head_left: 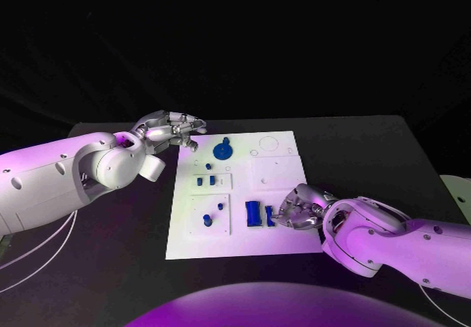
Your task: Assemble the parts on the task board
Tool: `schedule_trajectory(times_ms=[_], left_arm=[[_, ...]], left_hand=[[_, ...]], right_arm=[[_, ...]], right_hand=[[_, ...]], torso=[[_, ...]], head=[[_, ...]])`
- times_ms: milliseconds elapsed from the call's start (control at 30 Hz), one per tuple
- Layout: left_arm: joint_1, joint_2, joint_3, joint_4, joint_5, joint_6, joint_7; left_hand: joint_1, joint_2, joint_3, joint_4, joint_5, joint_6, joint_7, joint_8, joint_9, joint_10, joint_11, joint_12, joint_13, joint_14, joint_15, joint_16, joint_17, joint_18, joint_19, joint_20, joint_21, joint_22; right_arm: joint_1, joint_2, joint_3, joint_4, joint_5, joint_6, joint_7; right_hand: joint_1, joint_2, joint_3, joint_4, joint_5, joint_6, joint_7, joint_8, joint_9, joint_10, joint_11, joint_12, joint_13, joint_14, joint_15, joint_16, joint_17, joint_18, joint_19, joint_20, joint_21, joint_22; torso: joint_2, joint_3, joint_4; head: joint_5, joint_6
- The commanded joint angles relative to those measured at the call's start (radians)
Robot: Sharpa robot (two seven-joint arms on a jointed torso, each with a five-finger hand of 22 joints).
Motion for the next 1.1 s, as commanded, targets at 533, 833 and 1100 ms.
schedule_trajectory(times_ms=[533, 833, 1100], left_arm=[[-0.013, -0.006, -0.006, -0.016, 0.065, -0.029, 0.105], [-0.037, 0.053, -0.007, -0.117, 0.146, -0.137, 0.206], [-0.053, 0.141, -0.005, -0.25, 0.238, -0.222, 0.306]], left_hand=[[-0.024, -0.004, -0.024, 0.02, -0.076, -0.019, -0.002, 0.019, -0.001, 0.005, -0.003, 0.025, 0.002, -0.026, 0.002, -0.002, -0.007, 0.01, -0.008, 0.004, -0.026, -0.001], [0.004, -0.001, -0.034, 0.049, -0.197, -0.028, 0.009, 0.025, -0.025, 0.035, 0.017, -0.027, -0.045, -0.238, 0.04, -0.288, -0.134, 0.0, -0.173, 0.037, -0.228, -0.136], [0.029, 0.003, -0.063, 0.071, -0.241, -0.087, 0.004, -0.058, -0.1, -0.016, 0.016, -0.244, -0.111, -0.436, 0.138, -0.724, -0.306, -0.008, -0.474, 0.127, -0.352, -0.44]], right_arm=[[0.12, -0.032, 0.007, -0.105, 0.468, -0.048, 0.507], [0.157, 0.098, 0.014, -0.429, 0.826, 0.059, 0.824], [0.158, 0.239, 0.027, -0.724, 0.981, 0.153, 0.999]], right_hand=[[0.11, 0.019, 0.073, -0.026, 0.039, -0.124, 0.054, -0.059, -0.008, -0.177, 0.047, -0.345, -0.102, 0.034, 0.035, -0.136, 0.01, 0.067, -0.129, 0.033, -0.521, 0.044], [0.18, 0.05, 0.228, -0.234, 0.084, -0.197, 0.112, -0.096, -0.032, -0.445, 0.106, -0.92, -0.609, -0.255, 0.087, -0.795, -0.608, 0.108, -0.333, 0.078, -0.996, -0.201], [0.086, 0.071, 0.16, -0.261, 0.056, -0.241, 0.193, -0.185, -0.166, -0.525, 0.211, -1.286, -0.997, -0.515, 0.227, -1.261, -0.819, 0.09, -0.601, 0.202, -1.222, -0.482]], torso=[[-0.019, -0.012, 0.0018], [-0.061, -0.0358, 0.001], [-0.082, -0.0367, 0.0043]], head=[[-0.015, 0.053], [-0.026, 0.14], [-0.032, 0.191]])
